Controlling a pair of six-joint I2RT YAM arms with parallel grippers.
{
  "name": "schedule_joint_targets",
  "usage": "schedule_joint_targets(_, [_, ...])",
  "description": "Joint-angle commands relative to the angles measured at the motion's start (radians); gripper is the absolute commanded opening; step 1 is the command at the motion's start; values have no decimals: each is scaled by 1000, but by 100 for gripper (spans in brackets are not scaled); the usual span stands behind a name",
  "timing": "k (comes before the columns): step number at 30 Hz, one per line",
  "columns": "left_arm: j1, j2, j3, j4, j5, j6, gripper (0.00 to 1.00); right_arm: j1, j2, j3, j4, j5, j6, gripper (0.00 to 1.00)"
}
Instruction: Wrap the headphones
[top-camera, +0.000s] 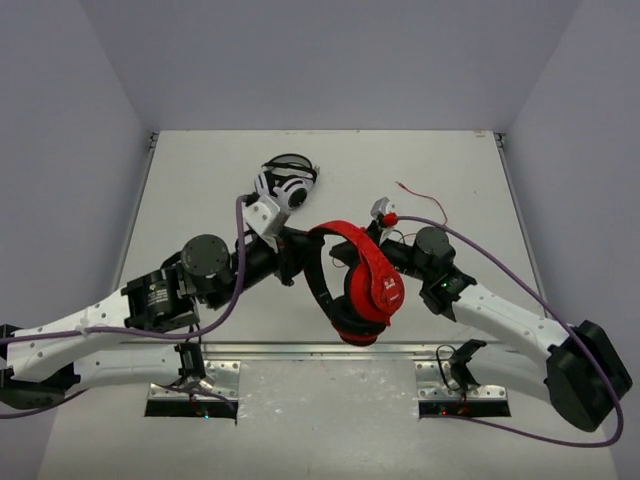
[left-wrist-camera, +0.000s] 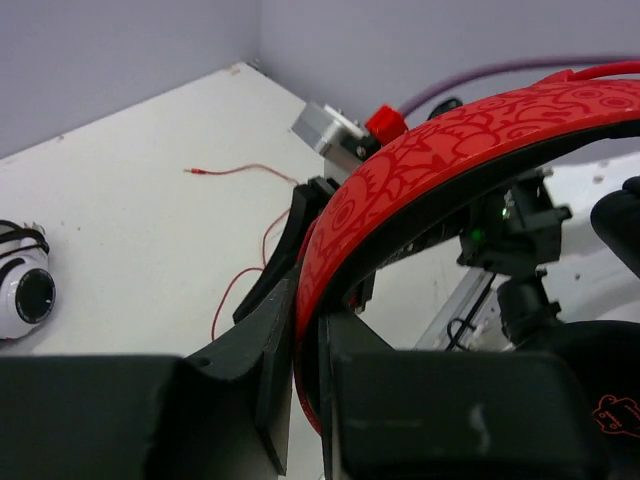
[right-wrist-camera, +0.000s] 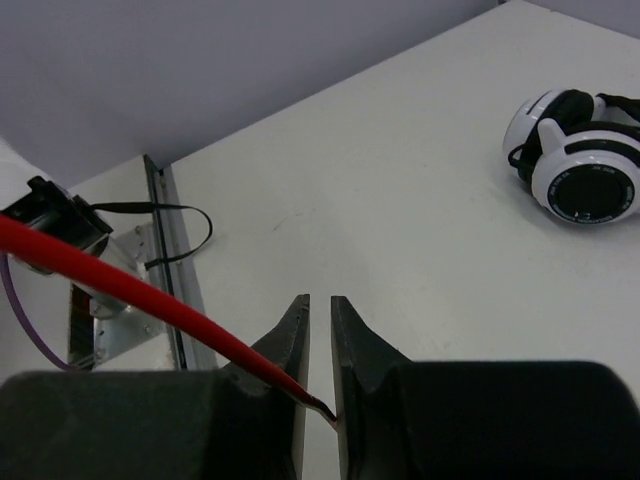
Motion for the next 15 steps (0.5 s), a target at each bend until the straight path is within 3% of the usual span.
schedule_joint_targets(1, [-10, -42, 52, 201, -121, -95, 1, -17, 75, 34, 227, -88, 65, 14])
schedule_joint_targets(4, [-10, -34, 99, 205, -181, -114, 1, -66, 141, 11, 384, -134, 122, 16])
schedule_joint_targets(10, [-10, 45, 219, 146, -533, -186, 0, -91, 262, -1, 591, -251, 280, 6])
schedule_joint_targets(15, [-8, 139, 308, 167, -705, -207, 0, -82, 340, -49, 747, -286, 355, 1])
